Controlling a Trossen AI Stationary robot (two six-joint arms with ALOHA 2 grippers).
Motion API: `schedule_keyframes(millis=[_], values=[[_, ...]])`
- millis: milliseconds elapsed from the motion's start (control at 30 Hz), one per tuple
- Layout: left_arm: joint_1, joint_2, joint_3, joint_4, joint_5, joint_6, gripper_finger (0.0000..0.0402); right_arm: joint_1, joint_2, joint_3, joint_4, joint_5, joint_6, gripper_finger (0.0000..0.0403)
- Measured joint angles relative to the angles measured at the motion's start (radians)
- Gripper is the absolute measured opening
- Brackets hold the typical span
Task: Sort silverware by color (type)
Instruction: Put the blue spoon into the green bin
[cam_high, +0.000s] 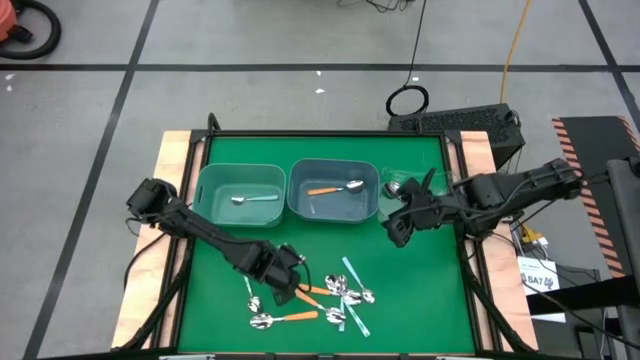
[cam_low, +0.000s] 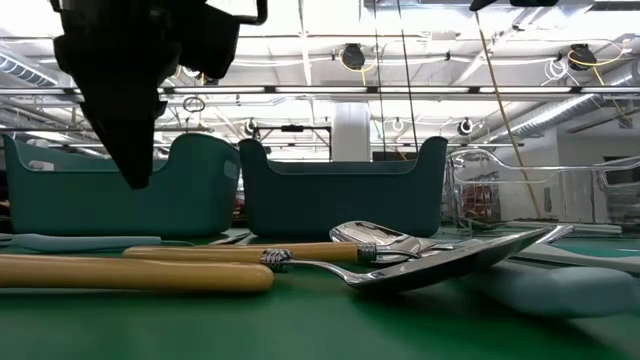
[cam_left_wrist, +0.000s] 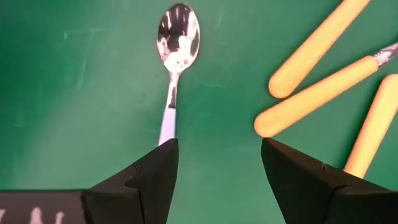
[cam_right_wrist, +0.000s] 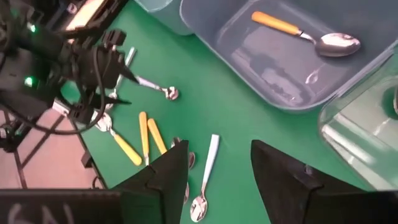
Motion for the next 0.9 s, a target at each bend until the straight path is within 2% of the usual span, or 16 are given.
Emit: schedule_keyframes(millis=[300, 567, 900], values=[[0.051, 0.000, 0.000, -0.034, 0.000, 0.045, 0.0236, 0.037, 0.033, 0.000, 0.021, -0.001, -0.001, 0.0166], [0.092, 0.032, 0.001, 0.009, -0.008, 0.085, 0.0236, 0.036, 0.028, 0.000, 0.016, -0.029, -0.053, 0.0166], [0.073, 0.097, 0.000, -0.022, 0.007, 0.084, 0.0236, 0.035, 0.026, 0.000, 0.011, -0.029, -0.120, 0.0166]])
